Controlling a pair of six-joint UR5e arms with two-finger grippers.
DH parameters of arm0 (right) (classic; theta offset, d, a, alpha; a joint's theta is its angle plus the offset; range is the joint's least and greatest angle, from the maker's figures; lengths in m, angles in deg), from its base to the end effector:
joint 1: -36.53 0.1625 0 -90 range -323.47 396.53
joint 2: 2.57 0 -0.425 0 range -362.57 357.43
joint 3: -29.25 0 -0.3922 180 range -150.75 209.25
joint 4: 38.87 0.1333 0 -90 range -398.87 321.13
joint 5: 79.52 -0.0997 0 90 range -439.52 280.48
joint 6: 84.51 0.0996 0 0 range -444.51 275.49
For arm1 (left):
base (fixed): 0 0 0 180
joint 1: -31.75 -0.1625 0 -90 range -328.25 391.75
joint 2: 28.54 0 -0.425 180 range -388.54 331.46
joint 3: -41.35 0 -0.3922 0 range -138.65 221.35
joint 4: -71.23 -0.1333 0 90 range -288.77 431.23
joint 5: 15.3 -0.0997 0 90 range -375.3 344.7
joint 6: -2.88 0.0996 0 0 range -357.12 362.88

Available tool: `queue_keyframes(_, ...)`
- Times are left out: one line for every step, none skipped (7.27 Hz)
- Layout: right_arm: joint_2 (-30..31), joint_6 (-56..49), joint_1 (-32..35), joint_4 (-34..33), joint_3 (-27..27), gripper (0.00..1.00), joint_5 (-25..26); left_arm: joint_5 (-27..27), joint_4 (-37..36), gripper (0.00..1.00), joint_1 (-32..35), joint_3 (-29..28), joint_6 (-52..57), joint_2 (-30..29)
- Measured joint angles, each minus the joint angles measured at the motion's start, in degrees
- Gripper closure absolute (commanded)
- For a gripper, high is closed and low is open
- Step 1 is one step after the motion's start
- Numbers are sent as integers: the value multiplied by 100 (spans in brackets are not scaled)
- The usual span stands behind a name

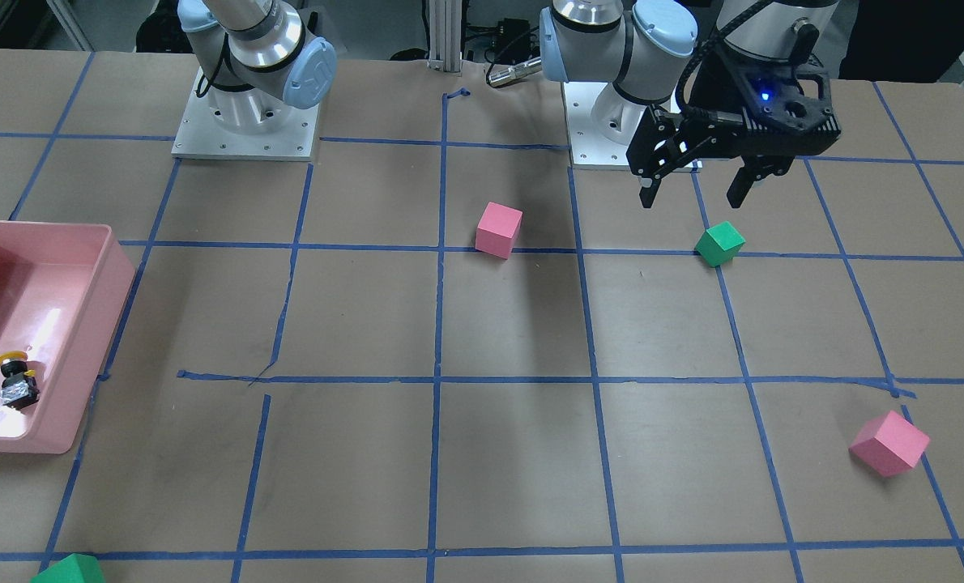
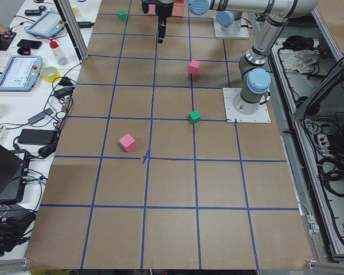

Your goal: Align button upright

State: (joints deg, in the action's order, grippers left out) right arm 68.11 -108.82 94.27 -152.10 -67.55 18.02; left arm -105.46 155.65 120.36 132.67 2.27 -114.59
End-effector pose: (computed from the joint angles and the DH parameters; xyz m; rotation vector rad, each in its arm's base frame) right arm -0.2118 -0.5609 0.2873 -0.2061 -3.0383 -0.1627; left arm -0.1215 -0.4785 0.5201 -0.0549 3.1293 -0.2246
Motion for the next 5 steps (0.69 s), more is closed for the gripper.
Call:
queue_keyframes(-8, -88, -6, -32, -167, 0, 3, 4, -2, 0, -2, 0, 0, 0)
queue_keyframes(-9, -129, -17, -101, -378, 0, 12, 6, -3, 0, -2, 0, 0, 0)
queue_keyframes(-13, -174, -29, -196, -555, 0, 25, 7, -4, 0, -2, 0, 0, 0)
queue_keyframes(-18, -286, -47, -248, -686, 0, 54, 7, -4, 0, -2, 0, 0, 0)
queue_keyframes(-25, -418, -64, -261, -783, 0, 87, 7, -4, 0, -2, 0, 0, 0)
